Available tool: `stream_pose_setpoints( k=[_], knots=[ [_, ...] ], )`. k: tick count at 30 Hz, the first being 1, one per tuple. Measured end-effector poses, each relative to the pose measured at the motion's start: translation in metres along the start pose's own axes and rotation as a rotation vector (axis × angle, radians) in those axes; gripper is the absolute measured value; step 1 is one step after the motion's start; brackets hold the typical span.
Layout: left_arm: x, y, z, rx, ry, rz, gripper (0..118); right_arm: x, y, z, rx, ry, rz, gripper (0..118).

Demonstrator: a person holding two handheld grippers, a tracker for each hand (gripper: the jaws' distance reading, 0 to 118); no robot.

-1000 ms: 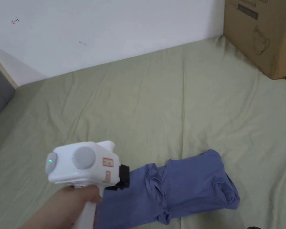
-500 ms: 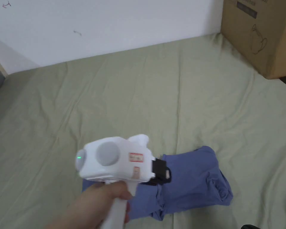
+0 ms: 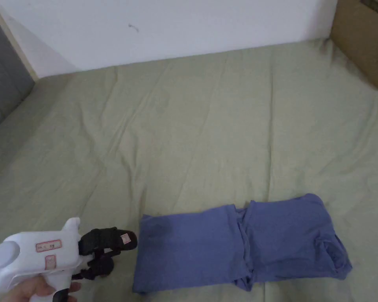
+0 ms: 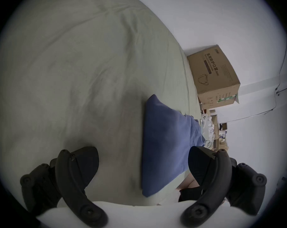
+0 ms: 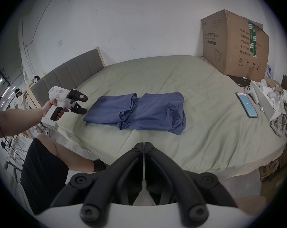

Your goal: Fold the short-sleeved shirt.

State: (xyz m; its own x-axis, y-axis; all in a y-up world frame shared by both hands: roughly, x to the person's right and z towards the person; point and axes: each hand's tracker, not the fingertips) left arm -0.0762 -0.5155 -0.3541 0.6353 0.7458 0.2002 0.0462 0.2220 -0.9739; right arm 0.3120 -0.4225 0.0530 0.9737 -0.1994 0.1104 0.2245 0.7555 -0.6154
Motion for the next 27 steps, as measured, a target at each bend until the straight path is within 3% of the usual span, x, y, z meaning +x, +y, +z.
stream_pose_setpoints(
  k=[3, 6, 7, 8, 10, 12, 14, 17, 23, 27],
  knots=[
    [0.012, -0.002, -0.017, 0.022, -0.152, 0.019, 115, -0.004, 0.001, -0.005, -0.014, 0.009, -0.011, 2],
    [0.027, -0.006, -0.046, -0.076, -0.222, 0.008, 105, -0.008, 0.001, -0.011, -0.031, -0.005, -0.009, 2],
    [0.037, -0.009, -0.058, -0.089, -0.156, -0.052, 93, -0.008, 0.003, -0.013, -0.035, 0.000, -0.021, 2],
    [0.022, 0.005, -0.062, -0.069, -0.110, -0.136, 73, -0.009, 0.004, -0.014, -0.037, 0.011, -0.041, 2],
    [0.026, 0.010, -0.065, -0.007, 0.040, -0.230, 14, -0.012, 0.008, -0.013, -0.039, 0.023, -0.064, 2],
    [0.004, 0.020, -0.067, -0.068, -0.070, -0.084, 14, -0.018, 0.009, -0.011, -0.035, 0.033, -0.054, 2],
    [0.006, 0.022, -0.058, -0.067, -0.084, -0.106, 14, -0.022, 0.010, -0.010, -0.036, 0.043, -0.038, 2],
    [0.018, 0.017, -0.036, -0.071, -0.006, -0.206, 13, -0.026, 0.010, -0.014, -0.042, 0.043, -0.035, 2],
    [0.001, 0.035, 0.044, -0.027, 0.206, -0.200, 11, -0.033, 0.010, -0.011, -0.022, 0.077, -0.023, 1],
    [-0.007, 0.058, 0.105, 0.000, 0.381, -0.111, 11, -0.035, 0.006, -0.008, -0.013, 0.096, -0.014, 2]
  ],
)
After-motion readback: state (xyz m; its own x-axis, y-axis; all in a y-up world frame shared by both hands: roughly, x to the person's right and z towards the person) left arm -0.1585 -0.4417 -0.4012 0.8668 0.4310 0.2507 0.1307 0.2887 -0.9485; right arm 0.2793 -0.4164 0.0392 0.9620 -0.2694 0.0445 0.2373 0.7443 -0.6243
